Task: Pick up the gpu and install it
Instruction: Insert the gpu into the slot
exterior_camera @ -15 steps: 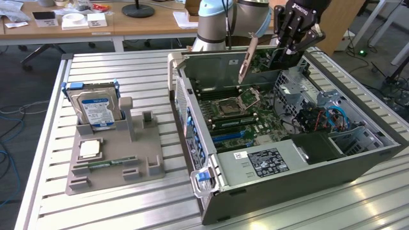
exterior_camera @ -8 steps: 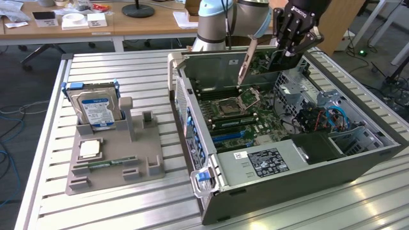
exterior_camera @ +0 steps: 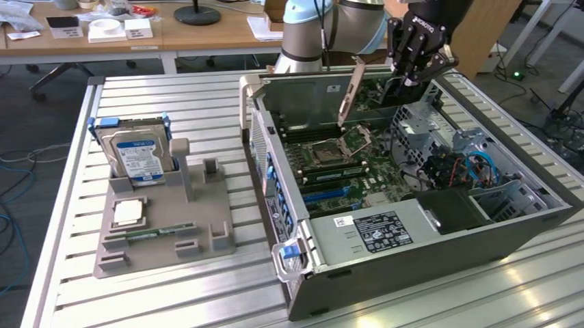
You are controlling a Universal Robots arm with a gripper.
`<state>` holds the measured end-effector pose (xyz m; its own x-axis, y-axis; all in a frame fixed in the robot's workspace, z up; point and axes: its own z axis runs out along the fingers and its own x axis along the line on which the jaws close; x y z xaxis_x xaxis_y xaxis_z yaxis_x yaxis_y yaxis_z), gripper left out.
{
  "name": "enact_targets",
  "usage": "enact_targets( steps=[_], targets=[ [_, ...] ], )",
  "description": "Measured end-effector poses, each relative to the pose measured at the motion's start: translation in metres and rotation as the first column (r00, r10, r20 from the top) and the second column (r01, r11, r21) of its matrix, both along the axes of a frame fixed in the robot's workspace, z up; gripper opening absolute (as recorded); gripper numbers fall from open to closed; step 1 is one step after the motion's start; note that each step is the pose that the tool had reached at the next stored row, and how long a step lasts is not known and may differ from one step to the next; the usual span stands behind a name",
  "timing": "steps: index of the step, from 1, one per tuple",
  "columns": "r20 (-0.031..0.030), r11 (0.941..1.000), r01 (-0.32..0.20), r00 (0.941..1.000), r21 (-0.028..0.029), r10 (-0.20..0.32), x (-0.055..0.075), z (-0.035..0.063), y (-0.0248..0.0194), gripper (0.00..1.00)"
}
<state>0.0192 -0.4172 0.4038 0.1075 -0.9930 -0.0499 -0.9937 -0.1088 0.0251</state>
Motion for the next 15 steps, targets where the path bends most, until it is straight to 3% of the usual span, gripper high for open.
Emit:
enact_targets(
  steps=[5, 15],
  targets=[
    [0.0004, 1.0000, 0.000, 1.0000, 0.0004, 0.000, -0.001, -0.0010, 0.0000, 0.26],
    [0.0067, 1.0000, -0.001, 1.0000, 0.0001, 0.001, -0.011, -0.0077, 0.0005, 0.26]
  ],
)
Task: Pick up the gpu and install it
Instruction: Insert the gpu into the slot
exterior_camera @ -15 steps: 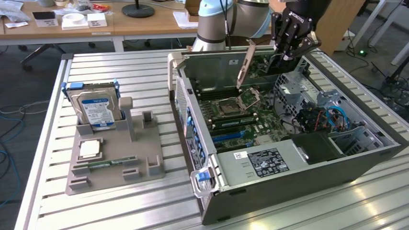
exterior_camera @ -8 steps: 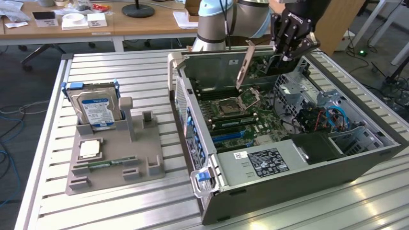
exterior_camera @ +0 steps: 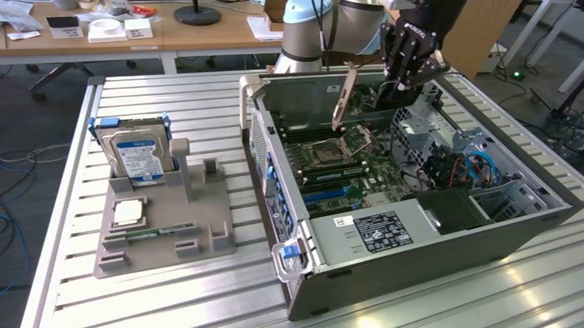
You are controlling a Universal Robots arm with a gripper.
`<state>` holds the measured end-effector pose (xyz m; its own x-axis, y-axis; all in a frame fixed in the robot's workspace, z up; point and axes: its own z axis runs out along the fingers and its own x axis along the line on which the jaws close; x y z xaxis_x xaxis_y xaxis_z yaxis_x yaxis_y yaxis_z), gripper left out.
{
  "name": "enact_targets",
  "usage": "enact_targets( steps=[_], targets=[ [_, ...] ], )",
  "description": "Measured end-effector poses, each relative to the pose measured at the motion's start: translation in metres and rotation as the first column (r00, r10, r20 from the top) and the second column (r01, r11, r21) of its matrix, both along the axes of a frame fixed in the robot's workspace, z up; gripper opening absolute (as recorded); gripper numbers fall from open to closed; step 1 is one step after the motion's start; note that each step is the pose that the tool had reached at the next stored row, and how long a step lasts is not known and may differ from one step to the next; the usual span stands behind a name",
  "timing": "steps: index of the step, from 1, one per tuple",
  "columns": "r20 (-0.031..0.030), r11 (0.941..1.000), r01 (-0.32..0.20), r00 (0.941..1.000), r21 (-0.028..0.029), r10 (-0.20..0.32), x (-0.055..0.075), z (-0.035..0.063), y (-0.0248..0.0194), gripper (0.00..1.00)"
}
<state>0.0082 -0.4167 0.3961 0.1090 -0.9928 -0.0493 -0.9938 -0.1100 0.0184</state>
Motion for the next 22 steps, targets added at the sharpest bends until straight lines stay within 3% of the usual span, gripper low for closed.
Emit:
enact_targets(
  steps=[15, 22],
  targets=[
    [0.0008, 1.0000, 0.000, 1.0000, -0.0007, 0.000, -0.013, -0.0026, 0.0019, 0.26],
    [0.0015, 1.0000, 0.000, 1.0000, -0.0006, 0.000, -0.016, -0.0117, 0.0034, 0.26]
  ],
)
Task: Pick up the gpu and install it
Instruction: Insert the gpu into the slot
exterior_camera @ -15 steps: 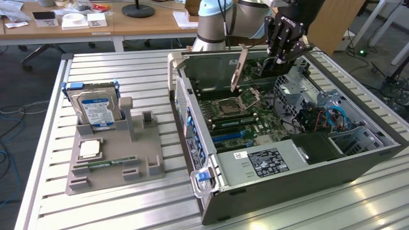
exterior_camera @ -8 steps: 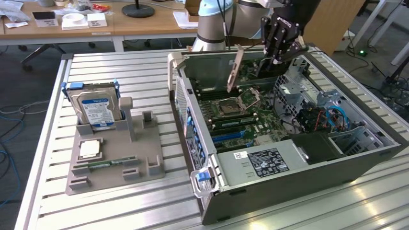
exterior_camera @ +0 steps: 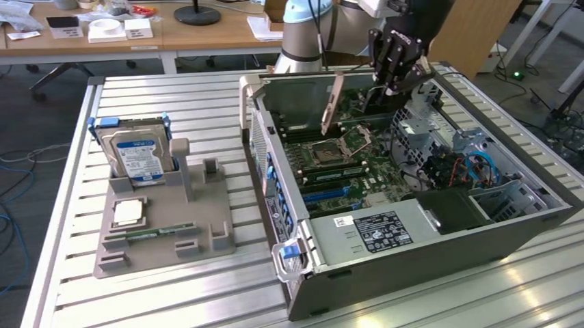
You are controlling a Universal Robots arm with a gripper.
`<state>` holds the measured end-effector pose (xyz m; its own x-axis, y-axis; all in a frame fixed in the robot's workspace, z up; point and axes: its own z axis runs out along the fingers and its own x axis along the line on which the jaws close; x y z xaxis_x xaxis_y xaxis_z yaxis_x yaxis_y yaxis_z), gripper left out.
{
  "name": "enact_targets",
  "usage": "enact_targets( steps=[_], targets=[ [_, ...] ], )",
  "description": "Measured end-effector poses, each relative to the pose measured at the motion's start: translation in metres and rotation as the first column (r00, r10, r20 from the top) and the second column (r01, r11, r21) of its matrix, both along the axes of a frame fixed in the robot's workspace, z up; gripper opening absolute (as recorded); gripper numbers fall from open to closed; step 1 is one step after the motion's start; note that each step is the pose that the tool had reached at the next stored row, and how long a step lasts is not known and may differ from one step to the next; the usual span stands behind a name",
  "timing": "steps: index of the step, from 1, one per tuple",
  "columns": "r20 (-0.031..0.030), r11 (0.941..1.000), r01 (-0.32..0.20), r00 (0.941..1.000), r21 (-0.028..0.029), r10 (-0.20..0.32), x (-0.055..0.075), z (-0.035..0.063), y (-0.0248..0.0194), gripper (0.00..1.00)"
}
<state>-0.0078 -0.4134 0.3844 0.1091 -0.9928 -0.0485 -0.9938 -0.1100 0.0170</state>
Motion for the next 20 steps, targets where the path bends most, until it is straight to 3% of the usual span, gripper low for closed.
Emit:
enact_targets(
  steps=[9, 20],
  targets=[
    [0.0047, 1.0000, -0.001, 1.0000, 0.0000, 0.001, -0.005, -0.0139, 0.0004, 0.26],
    [0.0070, 1.0000, -0.004, 1.0000, -0.0002, 0.004, -0.007, -0.0201, 0.0004, 0.26]
  ],
)
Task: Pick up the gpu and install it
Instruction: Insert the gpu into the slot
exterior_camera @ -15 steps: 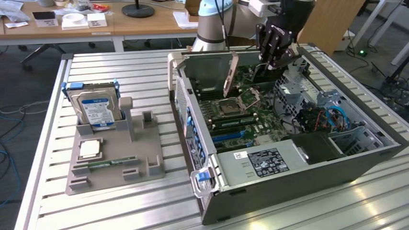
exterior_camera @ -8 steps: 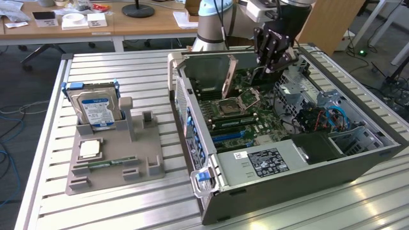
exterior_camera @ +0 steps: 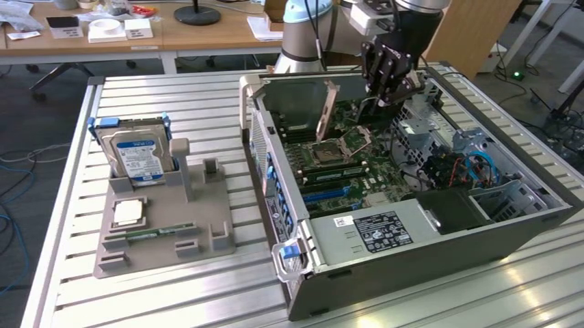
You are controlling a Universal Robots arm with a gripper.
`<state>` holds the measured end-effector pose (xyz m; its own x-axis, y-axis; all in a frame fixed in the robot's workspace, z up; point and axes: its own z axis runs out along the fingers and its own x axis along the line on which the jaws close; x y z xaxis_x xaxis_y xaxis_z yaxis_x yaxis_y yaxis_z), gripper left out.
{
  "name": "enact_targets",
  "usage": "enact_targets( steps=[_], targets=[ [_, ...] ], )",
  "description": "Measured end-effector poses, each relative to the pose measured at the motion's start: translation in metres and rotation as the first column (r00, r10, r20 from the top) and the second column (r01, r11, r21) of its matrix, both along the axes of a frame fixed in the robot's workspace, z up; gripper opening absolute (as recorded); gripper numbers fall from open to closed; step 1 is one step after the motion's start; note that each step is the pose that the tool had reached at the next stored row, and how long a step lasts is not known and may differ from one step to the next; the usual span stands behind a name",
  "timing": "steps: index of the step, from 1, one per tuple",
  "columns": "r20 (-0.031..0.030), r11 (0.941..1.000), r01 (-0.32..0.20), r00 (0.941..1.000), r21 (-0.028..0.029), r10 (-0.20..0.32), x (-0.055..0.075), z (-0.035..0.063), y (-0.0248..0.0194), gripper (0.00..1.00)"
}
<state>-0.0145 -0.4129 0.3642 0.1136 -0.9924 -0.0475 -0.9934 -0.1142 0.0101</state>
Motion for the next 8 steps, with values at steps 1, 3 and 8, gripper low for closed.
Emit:
enact_targets(
  steps=[1, 3, 8],
  targets=[
    [0.0000, 1.0000, -0.001, 1.0000, -0.0001, 0.001, 0.0000, -0.0002, -0.0001, 0.26],
    [0.0001, 1.0000, -0.004, 1.0000, 0.0000, 0.004, -0.0001, -0.0006, -0.0012, 0.26],
    [0.0002, 0.9999, -0.012, 0.9999, 0.0004, 0.012, -0.0001, -0.0020, -0.0047, 0.26]
  ],
)
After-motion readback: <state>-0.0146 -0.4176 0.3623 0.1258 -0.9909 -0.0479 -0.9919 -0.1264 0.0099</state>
